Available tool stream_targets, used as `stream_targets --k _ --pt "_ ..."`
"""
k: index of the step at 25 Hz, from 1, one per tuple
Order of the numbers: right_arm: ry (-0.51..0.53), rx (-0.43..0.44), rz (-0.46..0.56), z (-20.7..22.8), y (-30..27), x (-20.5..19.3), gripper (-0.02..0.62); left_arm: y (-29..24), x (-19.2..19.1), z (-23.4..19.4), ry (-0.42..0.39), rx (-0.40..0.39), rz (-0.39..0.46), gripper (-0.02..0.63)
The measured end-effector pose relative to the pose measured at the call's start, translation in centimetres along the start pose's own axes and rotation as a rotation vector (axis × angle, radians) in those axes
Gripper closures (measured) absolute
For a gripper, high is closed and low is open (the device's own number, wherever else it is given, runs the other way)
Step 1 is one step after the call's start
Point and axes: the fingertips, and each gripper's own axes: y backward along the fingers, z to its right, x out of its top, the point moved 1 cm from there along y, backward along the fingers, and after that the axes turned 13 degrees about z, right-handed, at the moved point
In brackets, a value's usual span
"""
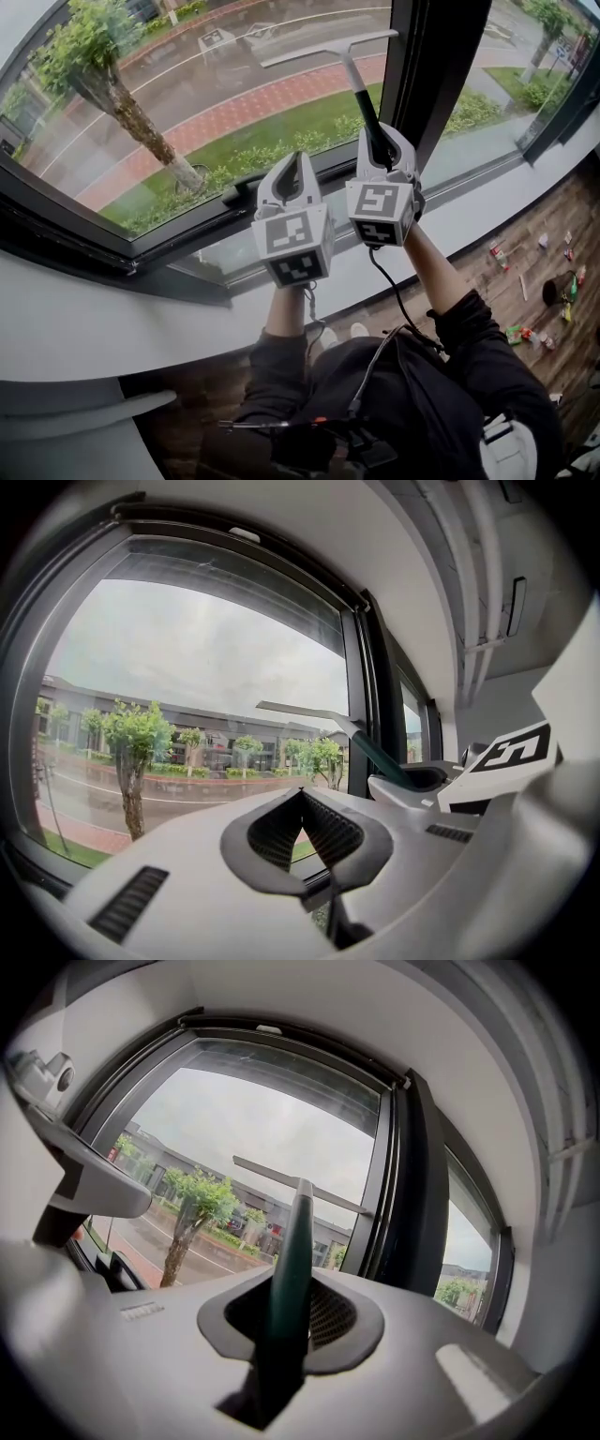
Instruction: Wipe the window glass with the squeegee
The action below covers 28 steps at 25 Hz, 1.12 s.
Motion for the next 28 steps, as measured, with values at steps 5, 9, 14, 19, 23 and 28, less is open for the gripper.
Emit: stream_targets --k 5,9,14,19,23,28 --pt "0.007 0.015 -0.039 -0.5 0.9 -1.4 0.535 0.6 -1.3 0.3 0.007 -0.002 -0.037 0.603" --pt "0.019 0.036 -0.078 -1.2 1.7 -3.3 0.535 1.0 -3.0 0.0 0.011 0.014 -0.056 0.603" --pt "0.020 0.051 -0.116 -1.9 2.5 -4.8 0.535 1.5 -4.4 -0.1 0.009 0.016 -0.084 0.603" --pt "0.015 0.075 -0.158 -2.6 3.2 -6.4 0.535 2.1 -5.8 -0.4 0.015 0.028 -0.118 0.603" --pt "0.025 0.086 -0.186 -3.0 3.7 -7.9 0.535 2.5 -7.0 -0.5 0.016 0.033 -0.141 0.603" --pt "0.040 0.108 -0.226 -3.5 4.3 -9.6 0.535 3.0 -7.8 -0.6 0.020 0.045 -0.166 0.603"
